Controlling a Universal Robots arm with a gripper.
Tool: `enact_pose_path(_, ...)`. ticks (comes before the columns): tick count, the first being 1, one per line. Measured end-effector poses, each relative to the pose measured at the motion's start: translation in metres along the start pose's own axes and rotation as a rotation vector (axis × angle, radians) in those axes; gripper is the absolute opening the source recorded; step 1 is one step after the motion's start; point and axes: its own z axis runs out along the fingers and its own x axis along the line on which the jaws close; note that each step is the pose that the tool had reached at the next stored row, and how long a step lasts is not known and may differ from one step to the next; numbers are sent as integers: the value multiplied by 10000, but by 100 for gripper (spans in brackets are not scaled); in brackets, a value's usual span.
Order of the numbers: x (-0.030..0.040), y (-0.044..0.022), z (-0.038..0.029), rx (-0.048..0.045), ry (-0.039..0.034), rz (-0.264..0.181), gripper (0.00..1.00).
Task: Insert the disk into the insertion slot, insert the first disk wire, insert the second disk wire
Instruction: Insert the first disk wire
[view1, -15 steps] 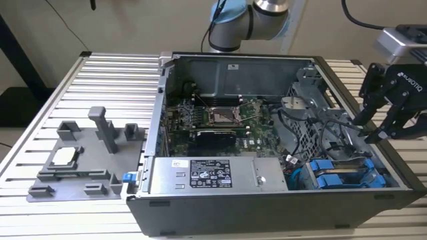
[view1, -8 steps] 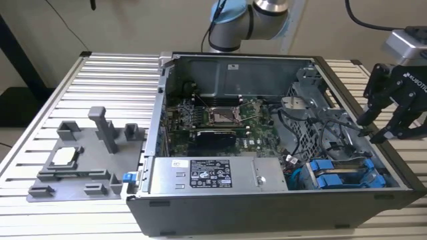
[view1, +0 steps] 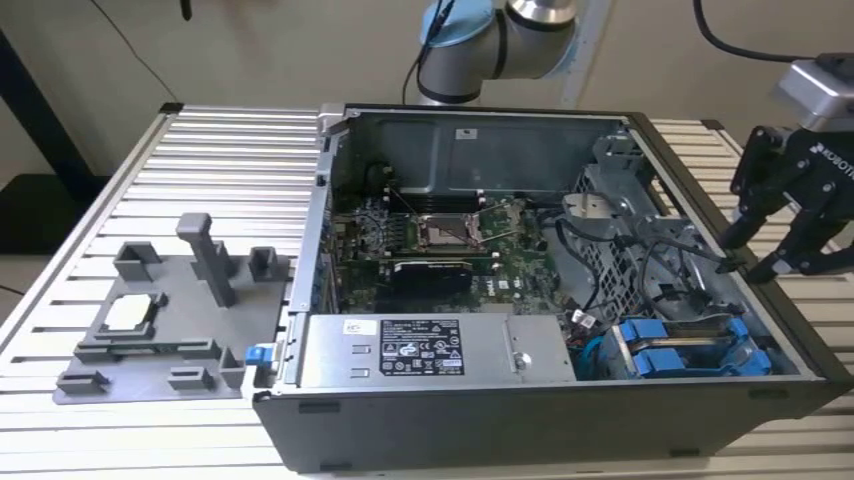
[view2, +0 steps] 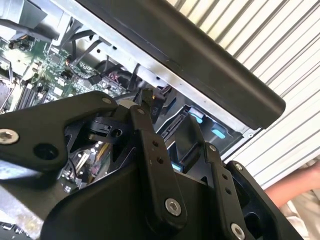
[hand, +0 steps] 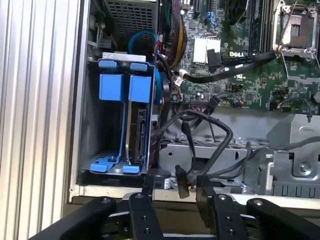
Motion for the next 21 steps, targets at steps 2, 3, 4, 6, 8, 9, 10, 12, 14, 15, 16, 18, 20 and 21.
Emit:
enact_pose_path(2, -16, -1, 7, -14, 0, -12, 47)
enact_pose_path(3, -18, -1, 11, -16, -1, -14, 47)
enact_pose_path(4, -18, -2, 12, -16, -2, -14, 47)
enact_pose_path(6, -18, -2, 11, -16, 1, -15, 45)
enact_pose_path(8, -18, -2, 11, -16, 1, -15, 38)
enact_pose_path(9, -18, -2, 11, -16, 0, -15, 31)
enact_pose_path(10, -19, -2, 13, -16, -1, -15, 31)
enact_pose_path(12, -19, -1, 17, -16, -1, -17, 31)
enact_pose_path(14, -19, 2, 22, -16, 0, -15, 31)
enact_pose_path(15, -20, 3, 24, -16, 0, -16, 31)
enact_pose_path(16, -20, 6, 26, -16, 0, -16, 31)
enact_pose_path(18, -23, 11, 33, -16, 0, -16, 31)
enact_pose_path(20, -27, 13, 40, -16, -1, -16, 31)
enact_pose_path(21, -29, 13, 41, -16, 0, -16, 31)
